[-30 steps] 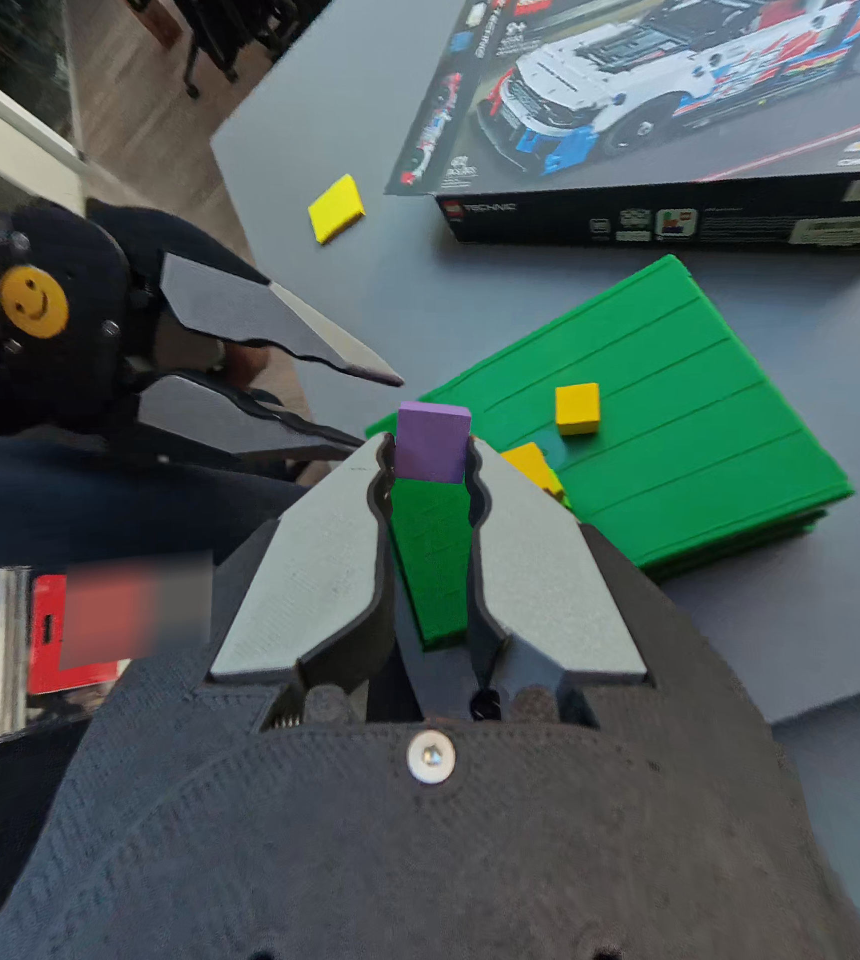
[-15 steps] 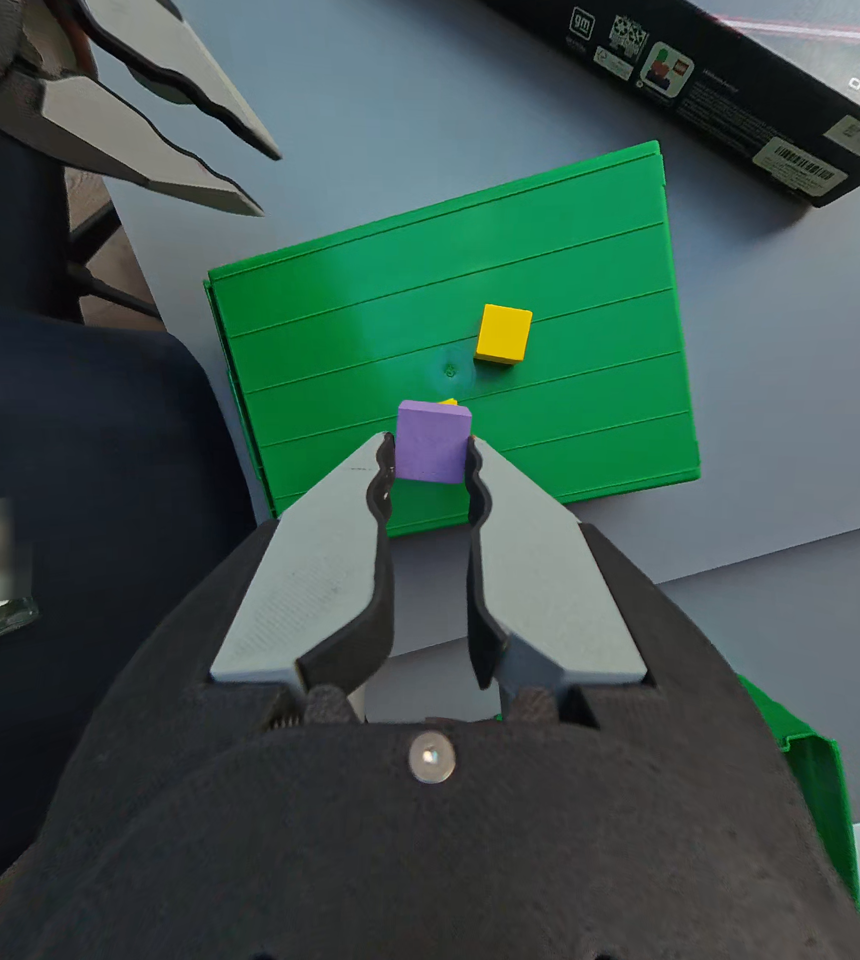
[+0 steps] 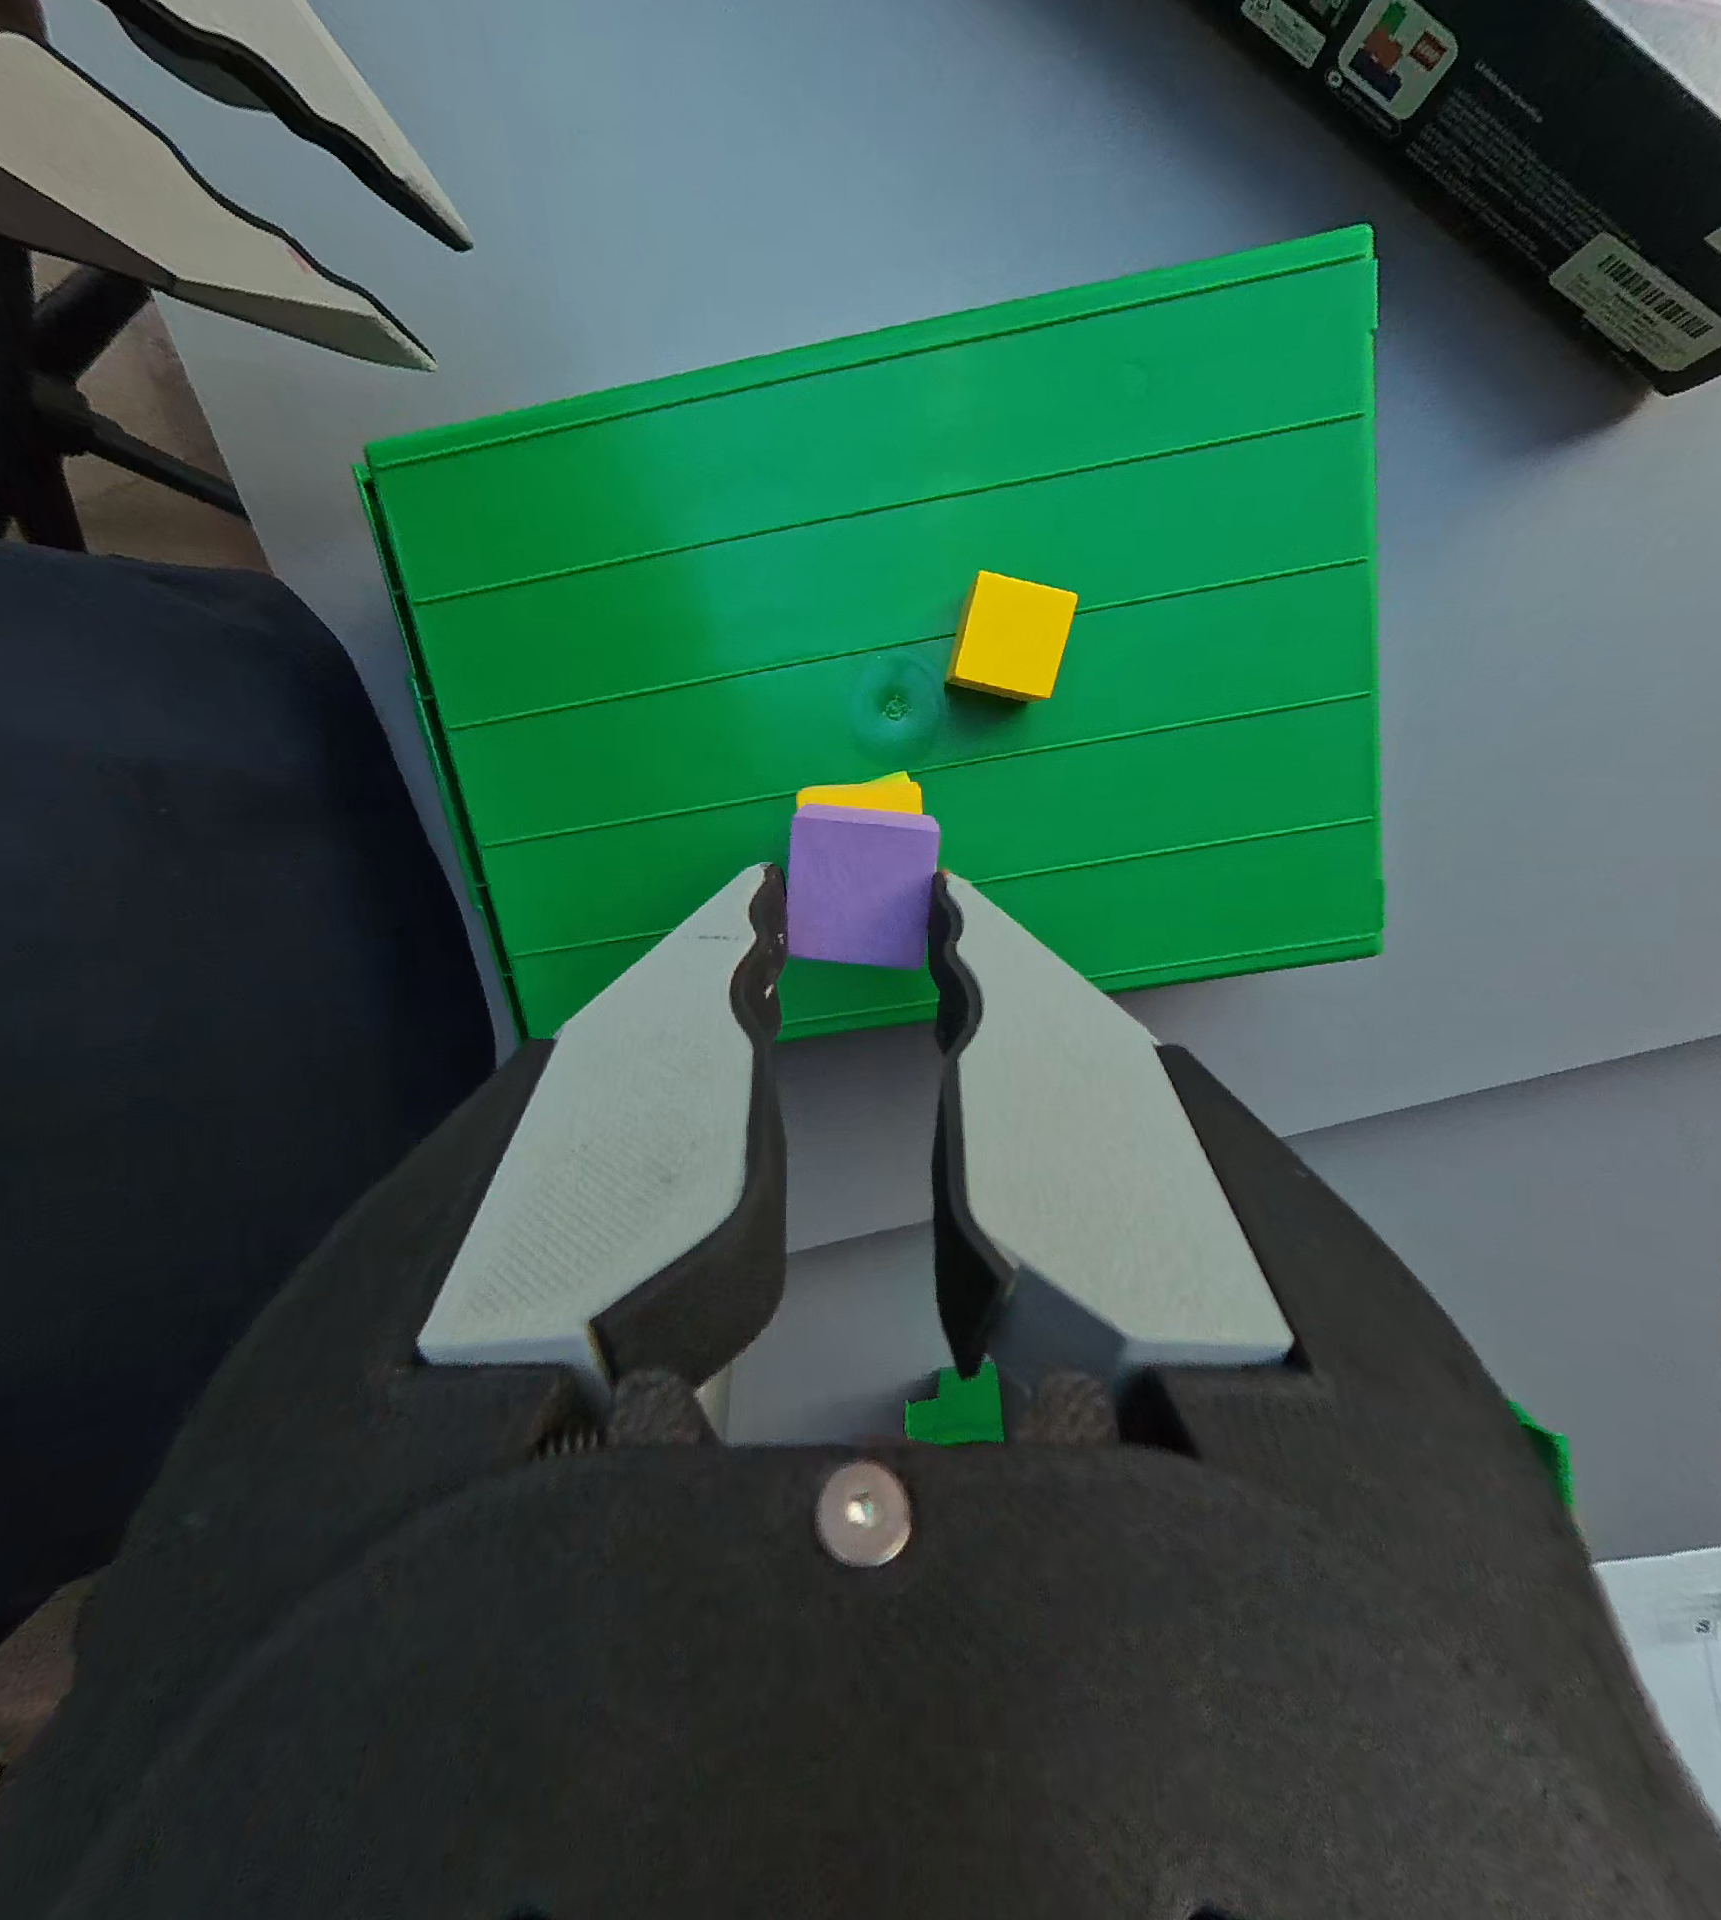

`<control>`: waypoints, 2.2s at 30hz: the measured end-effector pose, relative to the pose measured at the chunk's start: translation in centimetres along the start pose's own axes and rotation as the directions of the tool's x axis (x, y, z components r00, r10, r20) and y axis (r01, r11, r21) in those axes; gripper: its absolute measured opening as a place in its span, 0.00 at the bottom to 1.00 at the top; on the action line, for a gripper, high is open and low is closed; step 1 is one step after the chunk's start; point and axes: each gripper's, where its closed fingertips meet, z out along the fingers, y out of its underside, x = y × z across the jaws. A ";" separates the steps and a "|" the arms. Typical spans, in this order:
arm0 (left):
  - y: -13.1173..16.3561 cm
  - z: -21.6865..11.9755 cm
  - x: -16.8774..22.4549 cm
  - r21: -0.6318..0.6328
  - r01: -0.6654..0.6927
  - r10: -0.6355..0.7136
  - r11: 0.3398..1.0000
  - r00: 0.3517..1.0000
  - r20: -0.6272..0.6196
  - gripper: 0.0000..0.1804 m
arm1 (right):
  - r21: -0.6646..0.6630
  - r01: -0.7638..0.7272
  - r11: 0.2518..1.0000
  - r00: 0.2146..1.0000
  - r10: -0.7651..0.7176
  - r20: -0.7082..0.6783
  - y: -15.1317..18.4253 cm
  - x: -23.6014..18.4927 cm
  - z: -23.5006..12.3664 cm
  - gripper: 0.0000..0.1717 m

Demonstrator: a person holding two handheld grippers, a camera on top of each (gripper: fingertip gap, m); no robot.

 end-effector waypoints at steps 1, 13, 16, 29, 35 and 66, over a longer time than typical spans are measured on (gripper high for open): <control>0.0 0.0 0.0 0.000 0.001 -0.001 1.000 1.000 0.000 0.15 | 0.009 -0.001 1.000 1.000 0.001 0.003 -0.1 0.0 0.1 0.15; -3.2 -1.4 0.0 0.071 0.019 -0.018 0.997 1.000 -0.007 0.20 | 0.119 -0.075 0.990 0.997 0.072 0.023 -0.2 -0.8 -1.0 0.25; -6.6 -1.9 0.3 0.114 0.000 0.002 0.993 1.000 -0.016 0.22 | 0.182 -0.116 0.976 0.993 0.115 0.017 0.3 -0.6 -2.3 0.25; -16.6 7.7 3.8 -0.050 -0.204 0.199 0.978 0.977 -0.081 0.26 | 0.362 -0.371 0.855 0.925 0.377 0.059 6.5 0.9 -5.4 0.23; -16.8 8.0 3.4 -0.040 -0.277 0.275 0.960 0.960 -0.044 0.16 | 0.390 -0.432 0.813 0.895 0.439 0.075 8.7 1.1 -6.0 0.21; -22.9 -9.5 11.4 0.521 -0.411 0.420 0.748 0.901 0.107 0.15 | 0.546 -0.448 0.708 0.879 0.237 0.414 -5.5 -5.1 -9.6 0.16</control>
